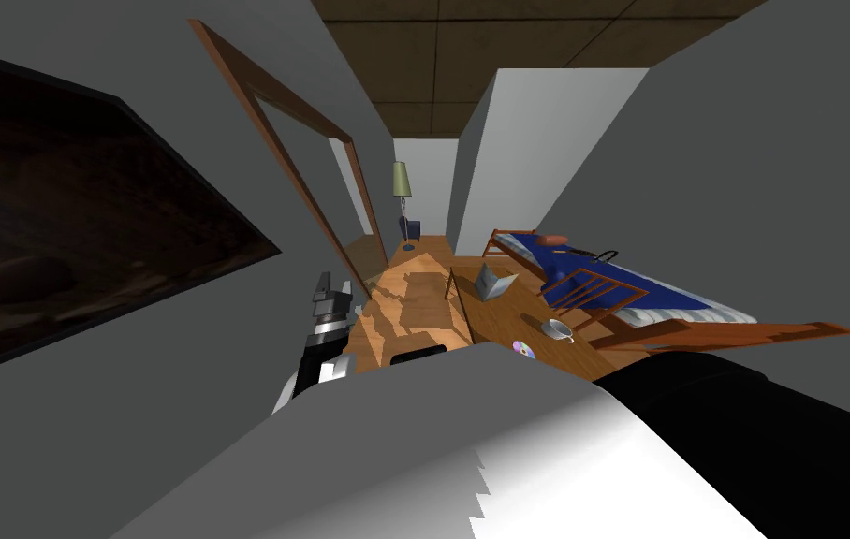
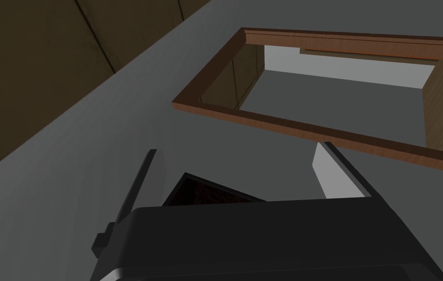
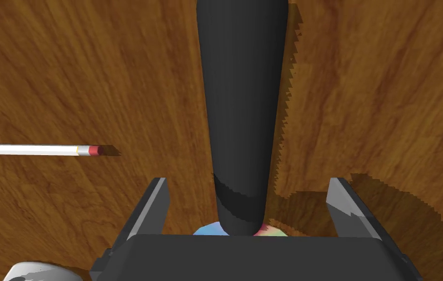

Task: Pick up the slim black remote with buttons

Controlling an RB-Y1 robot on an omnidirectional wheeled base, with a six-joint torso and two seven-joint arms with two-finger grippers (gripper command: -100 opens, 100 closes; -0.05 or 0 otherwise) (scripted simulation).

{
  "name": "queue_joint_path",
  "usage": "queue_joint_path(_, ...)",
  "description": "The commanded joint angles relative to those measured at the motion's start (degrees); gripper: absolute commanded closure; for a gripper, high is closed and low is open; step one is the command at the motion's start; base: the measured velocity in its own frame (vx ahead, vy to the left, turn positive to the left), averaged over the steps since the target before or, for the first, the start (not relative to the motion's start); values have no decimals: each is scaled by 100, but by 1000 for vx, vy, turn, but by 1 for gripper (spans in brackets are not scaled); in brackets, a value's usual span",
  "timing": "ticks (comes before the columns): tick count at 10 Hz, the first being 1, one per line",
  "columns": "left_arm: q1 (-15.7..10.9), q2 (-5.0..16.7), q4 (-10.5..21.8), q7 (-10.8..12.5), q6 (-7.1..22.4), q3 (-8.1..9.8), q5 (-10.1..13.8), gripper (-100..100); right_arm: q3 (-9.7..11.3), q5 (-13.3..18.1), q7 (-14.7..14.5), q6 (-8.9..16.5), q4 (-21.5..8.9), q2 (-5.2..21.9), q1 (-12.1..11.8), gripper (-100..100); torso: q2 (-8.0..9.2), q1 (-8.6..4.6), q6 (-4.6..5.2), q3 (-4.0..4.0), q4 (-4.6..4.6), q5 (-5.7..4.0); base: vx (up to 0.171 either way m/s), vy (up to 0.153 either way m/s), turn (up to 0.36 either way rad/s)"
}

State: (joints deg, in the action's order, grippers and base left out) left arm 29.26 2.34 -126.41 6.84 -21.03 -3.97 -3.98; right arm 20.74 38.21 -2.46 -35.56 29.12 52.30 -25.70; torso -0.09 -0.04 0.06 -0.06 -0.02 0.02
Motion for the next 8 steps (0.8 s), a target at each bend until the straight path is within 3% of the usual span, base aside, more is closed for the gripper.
queue_joint_path(1, 0, 0, 0, 0, 0, 0, 0, 0, -5, 27, -173, -192, -286, -156, 240, -100, 0, 0, 0, 0, 0, 0, 70, -23, 10)
queue_joint_path(3, 0, 0, 0, 0, 0, 0, 0, 0, -5, 27, -173, -192, -555, -156, 240, -100, 3, 7, -2, 1, 0, 0, 21, 0, 6)
queue_joint_path(5, -1, 0, 0, 0, 0, 0, 0, 0, -6, 25, -162, -182, -500, -146, 223, -100, 22, 12, -1, 12, 4, 2, -4, 2, -4)
queue_joint_path(6, -1, 0, 0, 0, 0, 0, 0, 0, -5, 26, -167, -187, -515, -149, 228, 0, 22, 12, -1, 13, 5, 2, 0, 0, 0)
queue_joint_path(7, -1, 0, 0, 0, 0, 0, 0, 0, 18, 10, -216, -62, -560, -308, 278, -100, 22, 11, -1, 12, 5, 2, -4, -41, 56)
queue_joint_path(8, -1, 0, 0, 0, 0, 0, 0, 0, 24, 6, -228, -31, -571, -348, 291, -100, 22, -2, -3, 12, 5, -2, -13, -59, 49)
